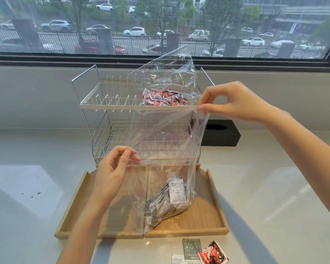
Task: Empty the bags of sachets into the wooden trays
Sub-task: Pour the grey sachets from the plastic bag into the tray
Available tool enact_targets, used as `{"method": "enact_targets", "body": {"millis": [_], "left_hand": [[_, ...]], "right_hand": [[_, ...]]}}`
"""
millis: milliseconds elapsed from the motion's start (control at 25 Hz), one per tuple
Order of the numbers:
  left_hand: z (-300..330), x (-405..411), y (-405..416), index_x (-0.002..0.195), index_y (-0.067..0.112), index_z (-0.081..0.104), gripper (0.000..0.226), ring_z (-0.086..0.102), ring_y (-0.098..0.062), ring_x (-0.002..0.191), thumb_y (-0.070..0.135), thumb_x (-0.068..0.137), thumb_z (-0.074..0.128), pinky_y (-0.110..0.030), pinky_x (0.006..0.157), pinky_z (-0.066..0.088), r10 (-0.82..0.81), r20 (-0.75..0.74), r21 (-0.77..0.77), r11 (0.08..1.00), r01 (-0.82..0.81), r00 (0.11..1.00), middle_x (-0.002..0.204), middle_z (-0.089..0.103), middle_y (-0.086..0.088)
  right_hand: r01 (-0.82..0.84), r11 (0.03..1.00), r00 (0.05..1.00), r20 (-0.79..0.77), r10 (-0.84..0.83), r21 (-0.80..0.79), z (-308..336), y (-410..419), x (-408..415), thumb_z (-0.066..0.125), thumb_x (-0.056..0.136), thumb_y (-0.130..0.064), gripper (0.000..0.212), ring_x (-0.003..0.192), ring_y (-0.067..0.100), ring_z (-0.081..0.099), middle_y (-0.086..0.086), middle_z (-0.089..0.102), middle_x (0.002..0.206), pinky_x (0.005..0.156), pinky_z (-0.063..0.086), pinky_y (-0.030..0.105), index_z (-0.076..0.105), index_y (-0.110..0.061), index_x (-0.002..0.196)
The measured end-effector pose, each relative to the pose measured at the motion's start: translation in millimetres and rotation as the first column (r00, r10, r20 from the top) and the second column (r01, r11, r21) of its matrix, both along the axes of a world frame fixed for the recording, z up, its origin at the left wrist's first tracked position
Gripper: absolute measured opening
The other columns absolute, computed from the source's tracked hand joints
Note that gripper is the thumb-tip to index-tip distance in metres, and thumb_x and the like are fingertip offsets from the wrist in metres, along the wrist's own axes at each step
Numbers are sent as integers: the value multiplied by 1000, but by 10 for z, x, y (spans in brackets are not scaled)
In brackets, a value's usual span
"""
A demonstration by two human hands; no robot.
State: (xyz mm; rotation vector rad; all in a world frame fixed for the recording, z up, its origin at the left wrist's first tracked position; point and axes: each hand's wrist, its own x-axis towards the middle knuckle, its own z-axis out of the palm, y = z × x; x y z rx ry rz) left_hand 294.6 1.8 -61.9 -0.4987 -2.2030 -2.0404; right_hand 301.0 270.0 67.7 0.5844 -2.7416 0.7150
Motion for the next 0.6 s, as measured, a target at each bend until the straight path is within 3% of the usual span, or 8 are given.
{"method": "enact_targets", "body": {"millis": [120,200,280,360,440,600], "left_hand": [[-6,-3,20,81,18,59,18,66,-3,72,15,91,44,-12,66,51,17,-16,13,1000,-17,1000,70,69,9],[-5,-9,22,81,20,59,19,67,-5,74,15,91,44,-13,66,52,36,-4,36,999,-36,999,72,69,7],[-21,-26,3,82,21,60,19,68,-6,76,16,91,44,-13,67,52,59,10,46,997,-59,998,77,69,4],[-52,-42,-17,83,24,60,19,68,-8,79,17,91,44,-14,69,52,78,15,46,996,-78,997,84,68,2],[-81,-61,-18,83,26,60,20,68,-8,81,19,92,44,-16,72,53,90,13,54,994,-91,996,85,68,4],[-118,-92,-16,91,29,60,15,67,-9,90,33,86,47,-18,75,54,81,50,108,990,-86,995,89,70,7]], "right_hand": [[52,999,989,-136,-51,2,-68,59,-10,64,82,-27,12,76,-5,58,-10,63,77,75,38,0,66,-20,91],[126,972,976,-153,-157,-196,-210,113,-50,57,86,-29,21,86,-5,57,-9,62,95,82,39,4,60,-23,106],[237,853,954,-53,-294,-465,-476,158,-91,48,91,-25,21,100,5,59,-5,61,108,90,43,19,53,-28,112],[388,721,913,133,-385,-575,-943,147,-110,45,93,-22,22,105,18,60,1,62,113,95,45,35,51,-27,113],[540,676,840,368,-399,-500,-1493,50,-47,44,93,-19,29,105,19,57,4,59,122,94,46,35,49,-20,122],[590,768,625,743,-240,-249,-2359,-289,213,48,92,-24,56,126,23,45,3,42,139,104,37,32,27,-10,142]]}}
